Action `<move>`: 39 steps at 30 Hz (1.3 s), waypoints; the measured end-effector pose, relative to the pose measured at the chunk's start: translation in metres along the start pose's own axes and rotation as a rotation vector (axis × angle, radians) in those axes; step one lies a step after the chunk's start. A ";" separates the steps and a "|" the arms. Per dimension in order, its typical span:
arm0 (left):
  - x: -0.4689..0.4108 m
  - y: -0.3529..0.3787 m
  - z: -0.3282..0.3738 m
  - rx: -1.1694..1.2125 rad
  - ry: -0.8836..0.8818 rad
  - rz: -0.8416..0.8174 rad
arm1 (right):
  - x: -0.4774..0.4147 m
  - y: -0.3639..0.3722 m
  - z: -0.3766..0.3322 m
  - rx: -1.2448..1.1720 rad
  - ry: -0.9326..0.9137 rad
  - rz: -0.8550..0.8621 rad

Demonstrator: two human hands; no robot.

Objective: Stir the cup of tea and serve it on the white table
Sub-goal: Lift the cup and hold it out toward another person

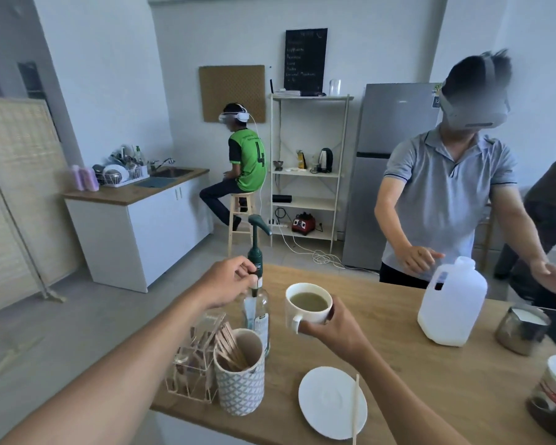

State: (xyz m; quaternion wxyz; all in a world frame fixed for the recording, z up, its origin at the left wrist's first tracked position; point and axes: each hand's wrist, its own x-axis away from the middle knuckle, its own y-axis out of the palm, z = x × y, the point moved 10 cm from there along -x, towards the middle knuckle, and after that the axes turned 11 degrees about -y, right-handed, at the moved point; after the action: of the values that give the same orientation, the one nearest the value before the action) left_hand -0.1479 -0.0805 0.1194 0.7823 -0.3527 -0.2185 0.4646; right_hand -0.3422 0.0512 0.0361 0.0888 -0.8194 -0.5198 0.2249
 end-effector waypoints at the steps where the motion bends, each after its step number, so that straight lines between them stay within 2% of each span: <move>1: -0.001 -0.015 0.000 -0.019 0.000 0.045 | -0.002 0.002 -0.004 0.005 -0.004 -0.003; 8: -0.020 -0.086 0.024 -0.023 0.006 0.308 | -0.015 0.020 -0.034 0.051 -0.038 -0.017; 11: -0.027 -0.097 0.054 -0.052 0.065 0.355 | -0.017 0.024 -0.045 0.059 -0.044 0.003; 18: -0.057 -0.080 0.086 -0.090 0.076 0.239 | -0.027 0.027 -0.056 0.101 -0.043 0.063; 23: -0.070 -0.058 0.086 -0.010 -0.024 0.127 | -0.036 0.028 -0.064 0.105 -0.057 0.074; 26: -0.076 -0.044 0.079 -0.039 -0.039 0.088 | -0.042 0.029 -0.067 0.084 -0.062 0.106; 32: -0.084 -0.037 0.064 0.084 -0.068 0.120 | -0.050 0.034 -0.071 0.082 -0.071 0.121; 39: -0.081 -0.038 0.065 0.046 -0.065 0.136 | -0.055 0.042 -0.072 0.064 -0.080 0.120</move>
State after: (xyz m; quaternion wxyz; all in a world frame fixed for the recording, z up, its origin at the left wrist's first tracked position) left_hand -0.2078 -0.1410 0.1892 0.7493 -0.3336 -0.2088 0.5326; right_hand -0.2943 -0.0103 0.0993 0.0806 -0.8363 -0.4652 0.2788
